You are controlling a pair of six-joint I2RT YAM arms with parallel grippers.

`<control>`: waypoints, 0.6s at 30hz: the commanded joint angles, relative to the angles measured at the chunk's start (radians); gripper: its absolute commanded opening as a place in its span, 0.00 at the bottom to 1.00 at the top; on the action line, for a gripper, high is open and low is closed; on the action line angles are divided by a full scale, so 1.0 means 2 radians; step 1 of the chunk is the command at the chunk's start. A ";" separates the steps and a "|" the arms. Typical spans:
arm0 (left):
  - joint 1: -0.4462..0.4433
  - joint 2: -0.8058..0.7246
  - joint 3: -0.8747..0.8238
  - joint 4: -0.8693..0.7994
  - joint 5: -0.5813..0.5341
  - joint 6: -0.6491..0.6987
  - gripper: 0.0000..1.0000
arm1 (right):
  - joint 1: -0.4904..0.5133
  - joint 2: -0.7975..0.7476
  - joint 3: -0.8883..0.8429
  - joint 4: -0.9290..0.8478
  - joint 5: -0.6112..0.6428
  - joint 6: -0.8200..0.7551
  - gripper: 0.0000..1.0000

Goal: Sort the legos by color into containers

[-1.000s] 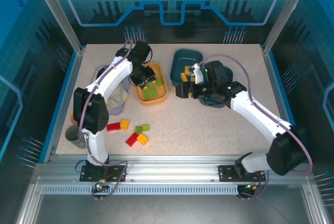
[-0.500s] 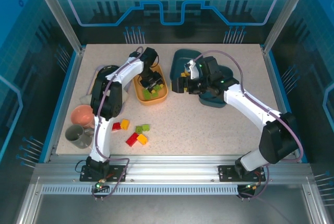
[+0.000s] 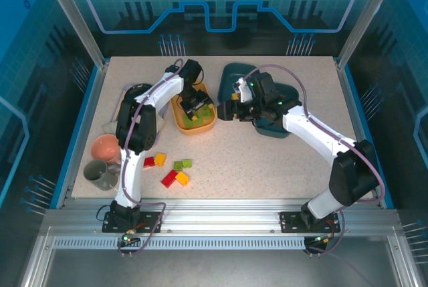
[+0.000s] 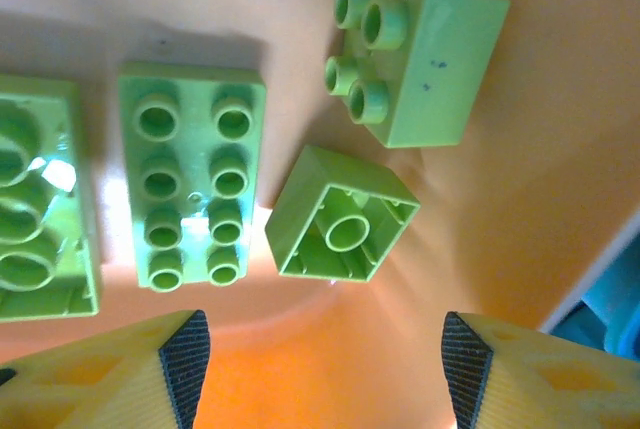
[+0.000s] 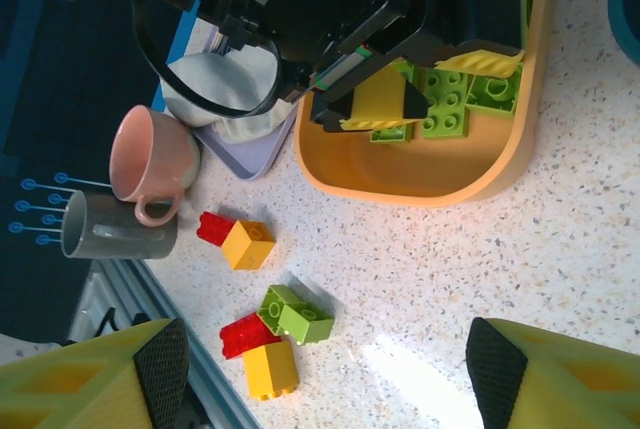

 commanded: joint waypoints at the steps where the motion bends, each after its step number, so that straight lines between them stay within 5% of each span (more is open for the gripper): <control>1: 0.000 -0.078 0.008 -0.029 -0.037 -0.009 0.68 | 0.018 0.000 0.025 -0.034 0.030 -0.036 0.75; 9: -0.002 -0.267 -0.120 -0.020 -0.127 -0.022 0.71 | 0.105 0.026 0.046 -0.074 0.100 -0.064 0.75; 18: -0.017 -0.507 -0.341 -0.022 -0.143 -0.022 0.71 | 0.240 0.082 0.068 -0.100 0.171 -0.090 0.75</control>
